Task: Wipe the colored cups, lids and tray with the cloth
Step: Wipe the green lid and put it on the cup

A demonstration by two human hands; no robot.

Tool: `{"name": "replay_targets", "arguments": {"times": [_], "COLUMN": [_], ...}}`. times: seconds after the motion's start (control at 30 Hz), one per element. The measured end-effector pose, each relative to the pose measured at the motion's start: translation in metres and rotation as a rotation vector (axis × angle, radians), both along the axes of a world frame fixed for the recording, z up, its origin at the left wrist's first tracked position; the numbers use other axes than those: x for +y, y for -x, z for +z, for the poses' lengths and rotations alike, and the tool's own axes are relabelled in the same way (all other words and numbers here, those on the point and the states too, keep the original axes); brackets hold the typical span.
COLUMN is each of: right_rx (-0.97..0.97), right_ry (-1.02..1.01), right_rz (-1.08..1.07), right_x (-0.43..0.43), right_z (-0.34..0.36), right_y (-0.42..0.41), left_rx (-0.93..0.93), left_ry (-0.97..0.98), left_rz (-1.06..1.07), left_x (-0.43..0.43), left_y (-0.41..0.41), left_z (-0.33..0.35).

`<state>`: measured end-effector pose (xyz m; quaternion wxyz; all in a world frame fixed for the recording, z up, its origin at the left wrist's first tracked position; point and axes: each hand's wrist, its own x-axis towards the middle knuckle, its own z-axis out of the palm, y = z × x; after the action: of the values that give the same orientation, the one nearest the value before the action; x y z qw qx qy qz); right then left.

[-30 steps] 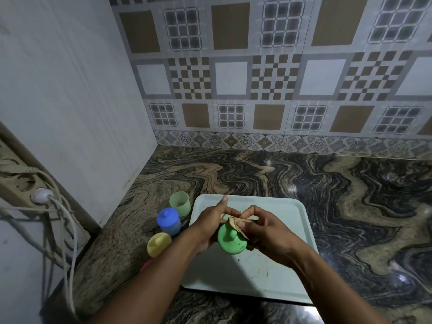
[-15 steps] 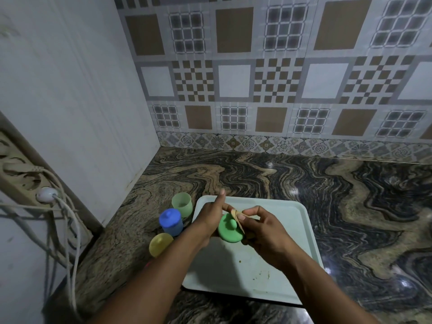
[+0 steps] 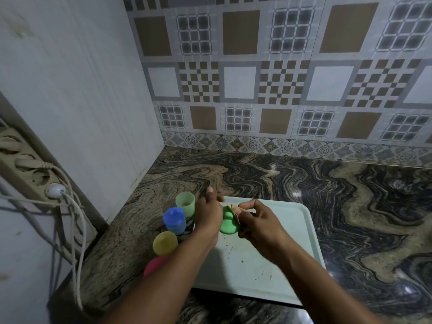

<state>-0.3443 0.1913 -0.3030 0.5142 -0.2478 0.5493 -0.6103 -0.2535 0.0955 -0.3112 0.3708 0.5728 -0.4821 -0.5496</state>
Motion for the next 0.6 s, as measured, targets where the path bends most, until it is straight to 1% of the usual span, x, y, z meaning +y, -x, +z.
{"name": "replay_targets", "arguments": {"times": [0.07,0.1,0.13,0.17,0.2,0.23,0.3,0.33,0.37,0.4,0.43,0.47,0.53,0.57,0.6], "right_rx": [-0.038,-0.061,-0.078,-0.098,-0.118,-0.126,-0.111,-0.095,-0.080,-0.065,-0.058,-0.050,-0.055,-0.054,-0.049], "right_ry": [0.049,0.049,0.027,-0.002,-0.026,-0.033,-0.031,-0.033,-0.022,-0.002,0.026,0.049,0.060,0.048,0.036], "right_rz": [-0.228,-0.329,-0.397,-0.416,-0.380,-0.298,-0.114,-0.053,-0.037,-0.074,-0.158,-0.264,-0.431,-0.469,-0.451], "right_x": [-0.003,-0.003,-0.002,-0.001,-0.001,0.000,0.001,0.001,0.001,0.001,-0.001,-0.001,0.000,0.001,0.000], "right_z": [-0.011,-0.018,-0.022,-0.023,-0.020,-0.015,-0.002,0.004,0.008,0.009,0.005,0.001,-0.007,-0.008,-0.006], "right_y": [-0.027,-0.039,-0.046,-0.046,-0.040,-0.029,-0.004,0.004,0.004,-0.005,-0.018,-0.033,-0.057,-0.058,-0.050], "left_rx": [0.104,0.152,0.166,0.154,0.139,0.134,0.188,0.173,0.130,0.086,0.079,0.115,0.189,0.179,0.153], "left_ry": [0.106,0.108,0.082,0.033,-0.032,-0.117,-0.267,-0.255,-0.182,-0.069,0.050,0.132,0.170,0.152,0.117], "left_rz": [0.253,0.348,0.400,0.397,0.328,0.231,-0.002,-0.071,-0.071,0.009,0.124,0.238,0.385,0.410,0.387], "left_x": [0.010,0.014,0.017,0.018,0.017,0.013,0.005,0.001,-0.001,0.001,0.004,0.009,0.017,0.020,0.022], "left_y": [0.008,0.011,0.012,0.012,0.010,0.005,-0.004,-0.006,-0.004,-0.001,0.003,0.007,0.013,0.014,0.012], "left_z": [0.010,0.012,0.010,0.006,0.001,-0.004,0.000,0.004,0.009,0.016,0.021,0.026,0.029,0.025,0.020]}}
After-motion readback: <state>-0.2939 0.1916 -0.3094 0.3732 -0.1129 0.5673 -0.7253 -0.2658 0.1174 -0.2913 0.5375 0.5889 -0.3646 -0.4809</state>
